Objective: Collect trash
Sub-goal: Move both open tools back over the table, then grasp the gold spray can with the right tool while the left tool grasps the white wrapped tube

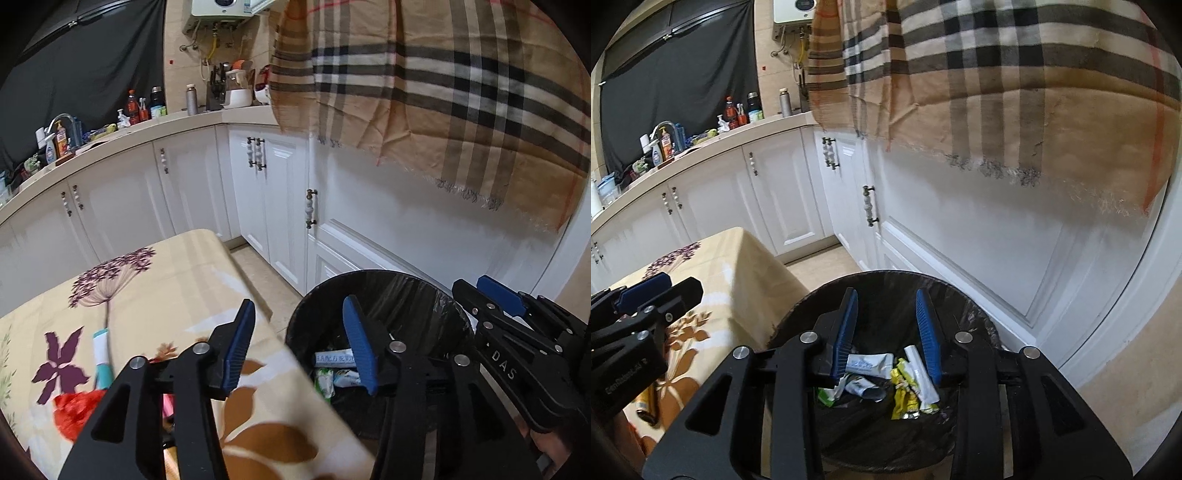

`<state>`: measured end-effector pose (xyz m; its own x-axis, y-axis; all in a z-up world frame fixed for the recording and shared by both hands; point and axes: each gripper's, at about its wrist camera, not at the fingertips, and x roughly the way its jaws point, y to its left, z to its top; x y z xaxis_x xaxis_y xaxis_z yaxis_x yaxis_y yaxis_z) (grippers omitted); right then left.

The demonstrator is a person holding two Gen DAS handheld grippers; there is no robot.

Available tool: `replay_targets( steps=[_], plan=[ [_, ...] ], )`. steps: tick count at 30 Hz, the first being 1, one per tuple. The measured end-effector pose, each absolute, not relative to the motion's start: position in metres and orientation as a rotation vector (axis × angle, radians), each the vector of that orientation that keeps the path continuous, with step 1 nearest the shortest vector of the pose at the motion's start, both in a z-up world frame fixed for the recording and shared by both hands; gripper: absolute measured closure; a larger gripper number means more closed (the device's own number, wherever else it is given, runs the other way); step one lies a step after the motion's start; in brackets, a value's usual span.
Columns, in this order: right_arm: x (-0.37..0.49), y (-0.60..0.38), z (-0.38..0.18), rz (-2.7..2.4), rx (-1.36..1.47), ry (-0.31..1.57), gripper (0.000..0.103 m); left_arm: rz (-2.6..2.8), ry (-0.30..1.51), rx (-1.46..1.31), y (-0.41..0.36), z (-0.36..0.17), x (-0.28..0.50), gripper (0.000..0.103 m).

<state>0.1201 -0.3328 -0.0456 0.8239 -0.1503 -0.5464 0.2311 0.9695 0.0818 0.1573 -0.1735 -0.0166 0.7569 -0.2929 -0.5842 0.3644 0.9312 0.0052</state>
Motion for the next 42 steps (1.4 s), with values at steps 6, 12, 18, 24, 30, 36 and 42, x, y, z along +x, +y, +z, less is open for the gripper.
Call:
replay_targets(
  steps=[6,12,18,24,30,36,42],
  plan=[
    [0.109,-0.297,-0.038,-0.131,0.141,0.576,0.070,-0.302,0.605,0.101,-0.130,-0.007,0.135,0.047],
    [0.101,-0.248,-0.037,-0.028,0.113,0.597,0.070,-0.190,0.611,0.065,-0.067,-0.005,0.110,0.046],
    [0.095,-0.199,-0.040,0.071,0.066,0.629,0.070,-0.068,0.645,0.026,-0.005,-0.015,0.089,0.045],
    [0.091,-0.157,-0.043,0.160,0.011,0.661,0.070,0.054,0.666,0.021,0.047,-0.028,0.064,0.044],
    [0.092,-0.128,-0.052,0.223,-0.021,0.712,0.070,0.138,0.709,-0.017,0.088,-0.041,0.048,0.044],
    [0.099,-0.114,-0.063,0.230,-0.041,0.770,0.070,0.176,0.715,-0.041,0.111,-0.046,0.039,0.044],
    [0.107,-0.111,-0.070,0.229,-0.060,0.828,0.070,0.182,0.726,-0.061,0.118,-0.050,0.037,0.044]
  ],
)
